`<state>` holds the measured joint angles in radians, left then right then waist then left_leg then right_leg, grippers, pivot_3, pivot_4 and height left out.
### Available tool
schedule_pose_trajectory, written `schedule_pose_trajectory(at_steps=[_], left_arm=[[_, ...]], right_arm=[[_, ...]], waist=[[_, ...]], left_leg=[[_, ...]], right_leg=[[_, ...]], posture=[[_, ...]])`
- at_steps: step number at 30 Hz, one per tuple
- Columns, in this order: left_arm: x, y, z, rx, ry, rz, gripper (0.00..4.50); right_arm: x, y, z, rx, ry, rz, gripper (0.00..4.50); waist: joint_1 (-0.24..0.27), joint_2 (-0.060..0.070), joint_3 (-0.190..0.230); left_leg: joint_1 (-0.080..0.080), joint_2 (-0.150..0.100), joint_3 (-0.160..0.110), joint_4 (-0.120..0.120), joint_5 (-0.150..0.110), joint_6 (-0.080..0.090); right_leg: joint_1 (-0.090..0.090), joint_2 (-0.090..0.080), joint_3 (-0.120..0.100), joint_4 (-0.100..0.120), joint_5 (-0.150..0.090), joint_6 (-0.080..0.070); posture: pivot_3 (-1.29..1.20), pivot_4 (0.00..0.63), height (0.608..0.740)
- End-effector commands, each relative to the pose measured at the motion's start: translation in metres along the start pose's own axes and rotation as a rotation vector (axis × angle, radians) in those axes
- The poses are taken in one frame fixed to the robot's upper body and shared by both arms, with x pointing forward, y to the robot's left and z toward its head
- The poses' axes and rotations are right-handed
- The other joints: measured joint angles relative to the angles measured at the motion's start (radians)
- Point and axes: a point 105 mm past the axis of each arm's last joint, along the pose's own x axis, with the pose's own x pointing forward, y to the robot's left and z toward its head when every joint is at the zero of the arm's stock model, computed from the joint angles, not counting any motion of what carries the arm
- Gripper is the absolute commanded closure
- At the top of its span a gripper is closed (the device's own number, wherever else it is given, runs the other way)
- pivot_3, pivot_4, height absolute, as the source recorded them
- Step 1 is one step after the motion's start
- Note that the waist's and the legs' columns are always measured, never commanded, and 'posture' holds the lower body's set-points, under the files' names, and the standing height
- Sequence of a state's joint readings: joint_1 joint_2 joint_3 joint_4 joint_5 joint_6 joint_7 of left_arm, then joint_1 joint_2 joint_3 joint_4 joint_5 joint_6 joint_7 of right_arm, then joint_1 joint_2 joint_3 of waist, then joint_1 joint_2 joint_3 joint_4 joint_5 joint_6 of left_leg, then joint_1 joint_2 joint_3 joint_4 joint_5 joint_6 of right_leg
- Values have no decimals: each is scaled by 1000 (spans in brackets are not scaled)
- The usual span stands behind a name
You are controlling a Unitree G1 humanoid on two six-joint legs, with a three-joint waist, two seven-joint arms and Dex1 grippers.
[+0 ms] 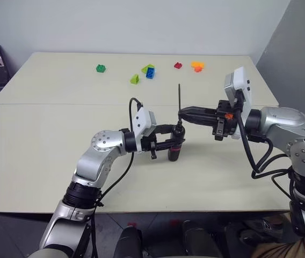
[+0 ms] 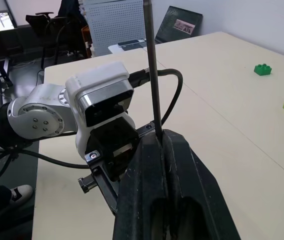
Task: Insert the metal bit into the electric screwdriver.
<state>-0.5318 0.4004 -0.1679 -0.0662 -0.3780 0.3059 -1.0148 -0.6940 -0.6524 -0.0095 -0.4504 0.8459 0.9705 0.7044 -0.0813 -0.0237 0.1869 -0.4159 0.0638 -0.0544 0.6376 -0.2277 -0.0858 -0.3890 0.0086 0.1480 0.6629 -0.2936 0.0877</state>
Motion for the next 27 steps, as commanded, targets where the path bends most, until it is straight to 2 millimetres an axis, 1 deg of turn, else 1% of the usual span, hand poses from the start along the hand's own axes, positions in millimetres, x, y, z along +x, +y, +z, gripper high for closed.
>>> schedule_pose_trajectory(at_steps=[1,5,15,22,25,27], left_arm=[[-6,9,8,38,-10,50,2856],[-6,8,10,28,-17,41,2856],[-6,7,11,32,-15,32,2856],[-7,9,12,41,-11,46,2856],[-7,8,11,41,-8,41,2856],[-7,8,11,43,-6,35,2856]], right_arm=[[1,8,-17,50,68,41,4500],[1,11,-16,60,46,64,4500],[5,7,-16,50,21,85,4500],[9,5,-21,63,62,55,4500],[10,9,-20,55,61,79,4500],[8,7,-21,39,68,85,4500]], waist=[[0,0,0],[0,0,0],[0,0,0],[0,0,0],[0,0,0],[0,0,0]], left_leg=[[0,0,0,0,0,0],[0,0,0,0,0,0],[0,0,0,0,0,0],[0,0,0,0,0,0],[0,0,0,0,0,0],[0,0,0,0,0,0]], right_leg=[[0,0,0,0,0,0],[0,0,0,0,0,0],[0,0,0,0,0,0],[0,0,0,0,0,0],[0,0,0,0,0,0],[0,0,0,0,0,0]], posture=[[0,150,740],[0,150,740],[0,150,740],[0,150,740],[0,150,740],[0,150,740]])
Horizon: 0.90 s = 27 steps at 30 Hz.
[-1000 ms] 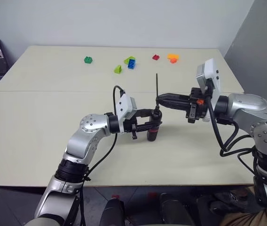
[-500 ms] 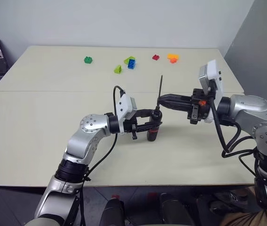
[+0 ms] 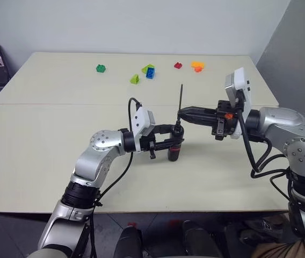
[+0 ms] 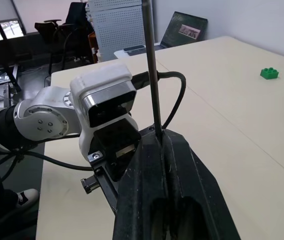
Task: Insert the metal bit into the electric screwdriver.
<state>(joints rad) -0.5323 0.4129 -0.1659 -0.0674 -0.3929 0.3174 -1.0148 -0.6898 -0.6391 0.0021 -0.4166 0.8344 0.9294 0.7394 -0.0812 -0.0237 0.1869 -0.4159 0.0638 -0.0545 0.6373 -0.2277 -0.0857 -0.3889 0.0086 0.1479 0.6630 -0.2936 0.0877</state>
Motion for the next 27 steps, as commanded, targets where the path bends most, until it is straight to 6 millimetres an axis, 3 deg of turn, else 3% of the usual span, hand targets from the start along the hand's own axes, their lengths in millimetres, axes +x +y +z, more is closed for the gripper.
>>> schedule_pose_trajectory(at_steps=[1,16,27], left_arm=[[-4,7,11,54,-8,31,2856],[-3,5,10,63,1,8,2856],[-3,5,9,64,0,17,2856]], right_arm=[[6,5,-19,25,91,62,4500],[5,-3,-8,-78,113,280,4500],[4,-9,-9,-50,102,217,4500]], waist=[[0,0,0],[0,0,0],[0,0,0]], left_leg=[[0,0,0,0,0,0],[0,0,0,0,0,0],[0,0,0,0,0,0]], right_leg=[[0,0,0,0,0,0],[0,0,0,0,0,0],[0,0,-1,0,0,0]], posture=[[0,150,740],[0,150,740],[0,150,740]])
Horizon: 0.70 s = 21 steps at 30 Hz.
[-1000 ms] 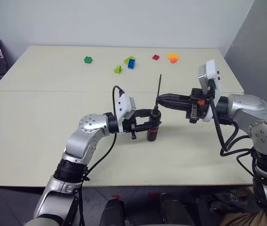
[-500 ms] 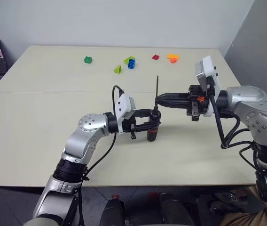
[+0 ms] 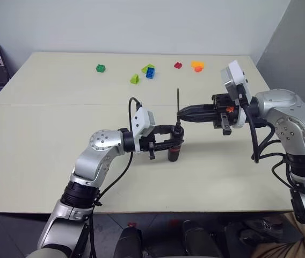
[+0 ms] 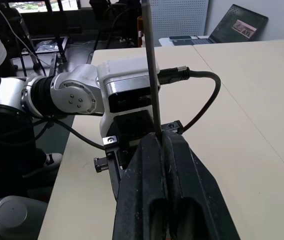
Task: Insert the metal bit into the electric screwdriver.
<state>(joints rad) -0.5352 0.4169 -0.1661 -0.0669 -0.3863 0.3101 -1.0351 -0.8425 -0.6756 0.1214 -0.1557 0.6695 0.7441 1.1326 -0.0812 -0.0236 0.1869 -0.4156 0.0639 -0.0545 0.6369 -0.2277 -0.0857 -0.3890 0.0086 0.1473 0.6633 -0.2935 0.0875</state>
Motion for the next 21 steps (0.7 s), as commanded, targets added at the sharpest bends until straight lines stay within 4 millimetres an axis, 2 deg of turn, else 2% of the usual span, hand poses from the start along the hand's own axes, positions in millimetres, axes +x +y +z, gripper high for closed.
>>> schedule_pose_trajectory(at_steps=[1,5,12,21], left_arm=[[-3,6,9,50,-4,38,2856],[-2,8,9,52,-6,50,2856],[-2,9,8,53,-8,61,2856],[-2,7,7,51,-2,43,2856]], right_arm=[[2,4,-13,62,38,-32,4500],[-1,2,-15,85,29,-158,4500],[-1,12,-12,105,-7,-213,4500],[-6,18,18,48,-129,-171,4500]], waist=[[0,0,0],[0,0,0],[-1,0,0],[0,0,0]], left_leg=[[0,0,0,0,0,0],[0,0,0,0,0,0],[0,0,0,0,0,0],[0,0,0,0,0,0]], right_leg=[[0,0,0,0,0,0],[0,0,0,0,0,0],[0,0,0,1,0,0],[0,0,0,1,0,0]], posture=[[0,150,740],[0,150,740],[0,150,740],[0,150,740]])
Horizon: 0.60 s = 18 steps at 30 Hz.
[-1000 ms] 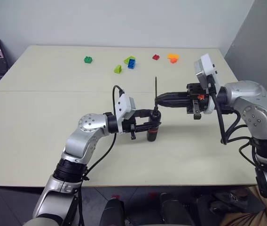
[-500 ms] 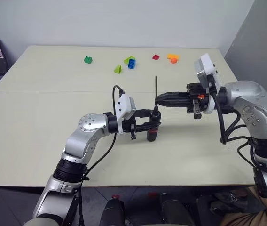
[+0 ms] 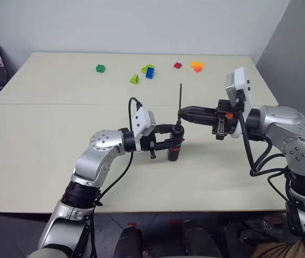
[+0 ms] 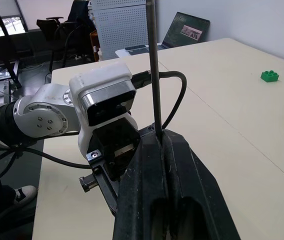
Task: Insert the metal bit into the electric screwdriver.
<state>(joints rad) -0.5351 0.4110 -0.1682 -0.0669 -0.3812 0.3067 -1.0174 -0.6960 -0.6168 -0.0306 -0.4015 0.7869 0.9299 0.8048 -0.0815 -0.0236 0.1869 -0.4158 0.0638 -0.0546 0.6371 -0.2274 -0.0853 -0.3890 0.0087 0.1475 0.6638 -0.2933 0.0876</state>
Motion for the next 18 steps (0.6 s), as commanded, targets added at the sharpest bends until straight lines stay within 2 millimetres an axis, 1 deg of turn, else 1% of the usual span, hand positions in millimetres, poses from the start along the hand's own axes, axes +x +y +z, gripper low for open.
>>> schedule_pose_trajectory(at_steps=[1,5,8,13,18], left_arm=[[-3,6,7,48,1,25,2856],[-4,5,7,47,3,21,2856],[-4,4,7,45,5,17,2856],[-4,4,7,43,5,15,2857],[-4,4,7,42,5,15,2857]], right_arm=[[-4,9,22,-33,-71,67,4500],[-6,11,33,-50,-114,88,4500],[-7,10,35,-62,-126,77,4500],[-5,6,26,-75,-90,29,4500],[-4,1,22,-70,-77,-21,4500]], waist=[[0,0,0],[0,0,0],[0,0,0],[0,0,0],[0,0,0]], left_leg=[[0,0,0,0,0,0],[0,0,0,0,0,0],[-1,0,0,0,0,0],[-1,0,0,0,0,0],[-1,0,0,0,0,0]], right_leg=[[0,0,0,0,0,0],[0,0,0,0,0,0],[0,0,0,-1,0,0],[0,0,0,0,0,0],[0,0,0,0,0,0]], posture=[[0,150,740],[0,150,740],[0,150,740],[0,150,740],[0,150,740]])
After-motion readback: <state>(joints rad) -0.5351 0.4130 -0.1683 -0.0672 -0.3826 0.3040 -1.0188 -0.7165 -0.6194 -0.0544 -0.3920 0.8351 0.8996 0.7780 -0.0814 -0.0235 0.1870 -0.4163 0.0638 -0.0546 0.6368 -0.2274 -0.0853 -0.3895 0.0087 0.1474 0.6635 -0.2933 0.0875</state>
